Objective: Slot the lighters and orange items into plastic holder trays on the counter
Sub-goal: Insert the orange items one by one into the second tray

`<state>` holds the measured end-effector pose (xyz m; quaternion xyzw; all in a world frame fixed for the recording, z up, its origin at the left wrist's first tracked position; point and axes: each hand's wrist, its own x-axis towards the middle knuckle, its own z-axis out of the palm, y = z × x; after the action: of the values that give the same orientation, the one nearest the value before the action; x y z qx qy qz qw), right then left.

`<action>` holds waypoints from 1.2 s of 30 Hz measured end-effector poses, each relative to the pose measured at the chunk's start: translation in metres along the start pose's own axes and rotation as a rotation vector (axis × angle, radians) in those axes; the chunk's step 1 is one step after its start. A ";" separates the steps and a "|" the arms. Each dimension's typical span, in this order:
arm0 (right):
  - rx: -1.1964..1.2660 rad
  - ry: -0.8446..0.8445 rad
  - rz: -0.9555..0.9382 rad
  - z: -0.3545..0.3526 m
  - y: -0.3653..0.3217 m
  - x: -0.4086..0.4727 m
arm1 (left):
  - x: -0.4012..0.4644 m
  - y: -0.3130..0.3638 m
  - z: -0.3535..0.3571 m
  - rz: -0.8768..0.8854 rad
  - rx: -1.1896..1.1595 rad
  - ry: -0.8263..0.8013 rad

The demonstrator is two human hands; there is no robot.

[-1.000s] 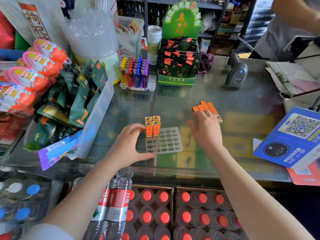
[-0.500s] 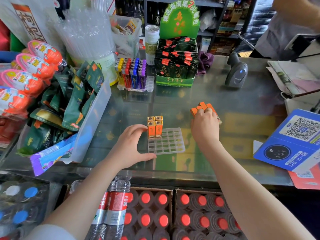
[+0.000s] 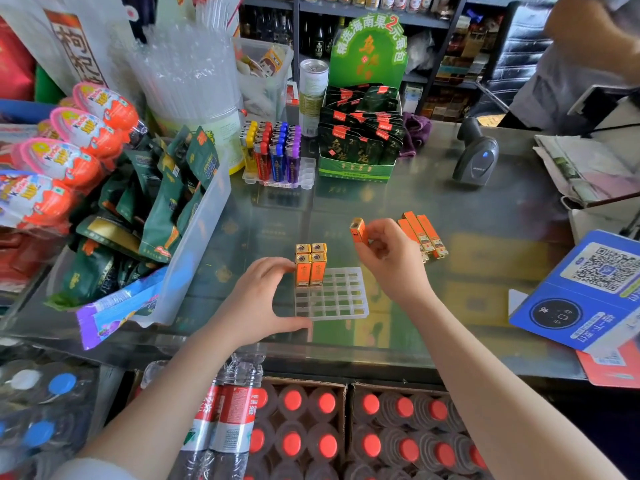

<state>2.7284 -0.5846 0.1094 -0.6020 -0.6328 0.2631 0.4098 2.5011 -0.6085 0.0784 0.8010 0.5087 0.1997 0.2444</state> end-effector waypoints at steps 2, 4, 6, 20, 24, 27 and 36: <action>0.068 -0.057 -0.089 0.001 -0.006 -0.013 | -0.003 -0.001 -0.001 -0.004 -0.001 -0.002; 0.050 -0.103 -0.156 0.004 -0.012 -0.023 | -0.003 -0.002 -0.001 -0.003 0.005 0.002; 0.029 -0.121 -0.197 0.007 -0.018 -0.028 | -0.003 -0.002 0.000 0.001 0.016 0.009; 0.012 -0.156 -0.198 0.028 -0.043 -0.055 | -0.008 -0.001 0.002 -0.025 -0.003 0.013; -0.086 -0.158 -0.279 0.036 -0.047 -0.060 | -0.007 -0.003 0.001 -0.025 -0.017 0.003; -0.156 -0.146 -0.280 0.037 -0.051 -0.060 | -0.007 -0.002 0.002 -0.031 -0.011 0.019; -0.538 -0.159 -0.239 0.040 -0.058 -0.051 | -0.006 -0.004 0.004 -0.045 -0.008 0.013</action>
<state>2.6603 -0.6364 0.1265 -0.5878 -0.7761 0.0823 0.2131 2.4985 -0.6138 0.0724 0.7871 0.5273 0.2015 0.2488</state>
